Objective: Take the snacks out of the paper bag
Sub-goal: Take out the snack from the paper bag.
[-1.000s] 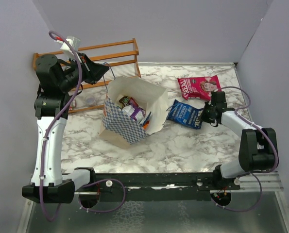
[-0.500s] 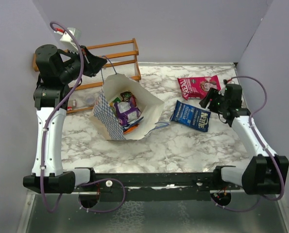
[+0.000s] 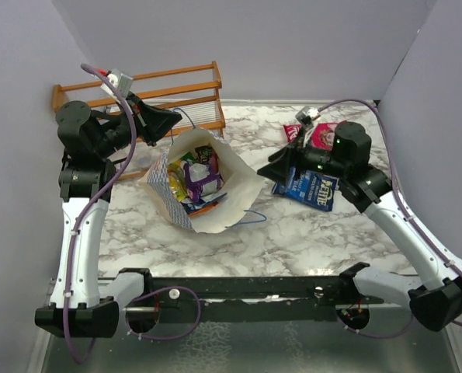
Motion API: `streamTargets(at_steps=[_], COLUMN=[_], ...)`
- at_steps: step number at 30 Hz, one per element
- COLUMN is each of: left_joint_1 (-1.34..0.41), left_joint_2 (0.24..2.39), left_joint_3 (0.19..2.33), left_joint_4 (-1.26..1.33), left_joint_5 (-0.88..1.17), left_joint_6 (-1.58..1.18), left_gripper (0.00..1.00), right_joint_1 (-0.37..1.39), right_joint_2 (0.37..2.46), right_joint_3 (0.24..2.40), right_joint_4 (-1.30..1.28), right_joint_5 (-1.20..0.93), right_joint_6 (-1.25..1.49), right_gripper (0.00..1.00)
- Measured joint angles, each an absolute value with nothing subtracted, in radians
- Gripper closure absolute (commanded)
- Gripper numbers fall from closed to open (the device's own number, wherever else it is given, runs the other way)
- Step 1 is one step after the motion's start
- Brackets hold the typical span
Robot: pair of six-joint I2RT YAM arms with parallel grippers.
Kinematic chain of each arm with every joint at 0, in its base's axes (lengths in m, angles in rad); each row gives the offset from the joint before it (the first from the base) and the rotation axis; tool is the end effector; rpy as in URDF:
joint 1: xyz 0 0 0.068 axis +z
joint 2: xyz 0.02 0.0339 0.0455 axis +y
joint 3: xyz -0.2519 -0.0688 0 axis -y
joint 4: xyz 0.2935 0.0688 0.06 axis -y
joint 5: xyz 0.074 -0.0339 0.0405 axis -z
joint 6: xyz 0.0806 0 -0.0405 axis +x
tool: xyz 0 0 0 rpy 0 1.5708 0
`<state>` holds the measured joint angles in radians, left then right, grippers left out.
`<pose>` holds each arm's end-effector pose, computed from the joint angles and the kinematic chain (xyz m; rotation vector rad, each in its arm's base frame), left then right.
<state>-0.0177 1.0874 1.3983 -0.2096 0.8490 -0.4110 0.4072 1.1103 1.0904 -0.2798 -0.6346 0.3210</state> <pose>0.2895 -0.0656 0.4963 0.4178 1.5261 -0.9581 0.2891 0.1767 0.3523 -0.5420 1.8795 1.0828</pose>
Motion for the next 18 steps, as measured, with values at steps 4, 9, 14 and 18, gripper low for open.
streamTargets(at_steps=[4,9,14,18], left_joint_1=[-0.021,-0.021,-0.021,-0.021], left_joint_2=[1.035,1.008,0.999,0.992], left_joint_3=[1.353,1.32,1.312,1.301], left_joint_4=[-0.154,-0.12,-0.105,-0.097], left_joint_5=[0.873,0.882,0.883,0.883], left_joint_6=[-0.451,-0.492,-0.518,-0.532], left_gripper=[1.0,1.0,1.0,1.0], right_joint_1=[0.604,0.844,1.032,1.124], right_joint_2=[1.111,1.172,1.3,1.374], right_joint_3=[1.162,1.198,1.2,1.2], right_joint_4=[-0.267,-0.251,-0.233,-0.228], right_joint_5=[-0.601,-0.425,-0.216,-0.067], right_joint_6=[0.307,0.303,0.317,0.315], right_gripper=[0.32,0.45,0.51,0.51])
